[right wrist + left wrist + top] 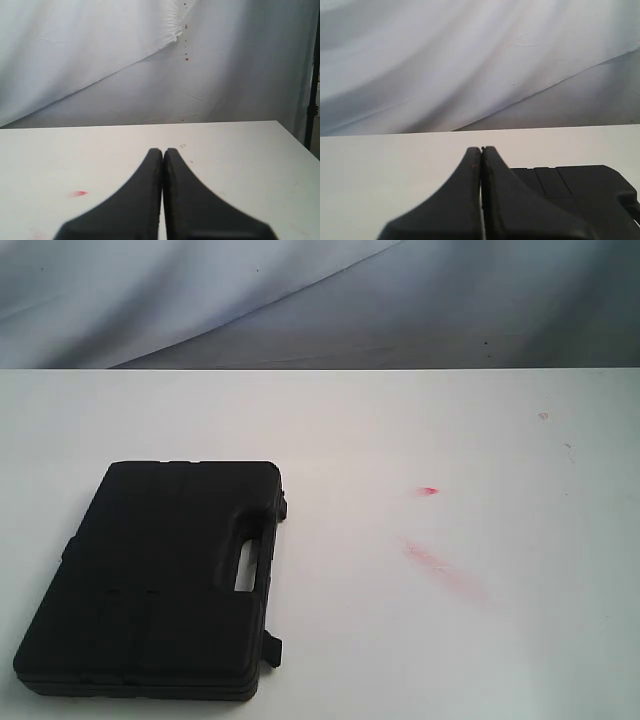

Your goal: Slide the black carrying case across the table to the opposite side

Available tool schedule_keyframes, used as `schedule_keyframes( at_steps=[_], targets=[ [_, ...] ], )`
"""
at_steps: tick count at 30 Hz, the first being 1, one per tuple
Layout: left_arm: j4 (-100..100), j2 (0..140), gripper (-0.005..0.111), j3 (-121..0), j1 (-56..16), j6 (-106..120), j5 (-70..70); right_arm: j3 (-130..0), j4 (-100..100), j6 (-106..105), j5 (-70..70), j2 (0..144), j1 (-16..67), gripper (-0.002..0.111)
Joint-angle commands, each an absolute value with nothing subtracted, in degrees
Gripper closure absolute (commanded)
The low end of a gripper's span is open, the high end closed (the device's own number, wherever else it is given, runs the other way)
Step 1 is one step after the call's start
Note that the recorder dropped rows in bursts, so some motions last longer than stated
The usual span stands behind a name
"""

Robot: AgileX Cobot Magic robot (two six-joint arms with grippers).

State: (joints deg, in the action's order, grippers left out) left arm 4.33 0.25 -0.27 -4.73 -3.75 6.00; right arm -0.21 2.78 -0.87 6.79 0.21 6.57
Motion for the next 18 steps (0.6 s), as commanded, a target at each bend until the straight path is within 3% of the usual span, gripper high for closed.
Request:
schedule_keyframes(
  at_steps=[1, 18],
  targets=[
    [4.37, 0.0, 0.107, 0.0, -4.63, -4.1, 5.9, 0.0, 2.88, -0.77, 6.76, 0.0, 6.23, 0.108],
    [-1.55, 0.0, 0.107, 0.0, -4.63, -6.05, 0.53, 0.0, 2.88, -0.77, 6.76, 0.0, 6.23, 0.108]
  ],
)
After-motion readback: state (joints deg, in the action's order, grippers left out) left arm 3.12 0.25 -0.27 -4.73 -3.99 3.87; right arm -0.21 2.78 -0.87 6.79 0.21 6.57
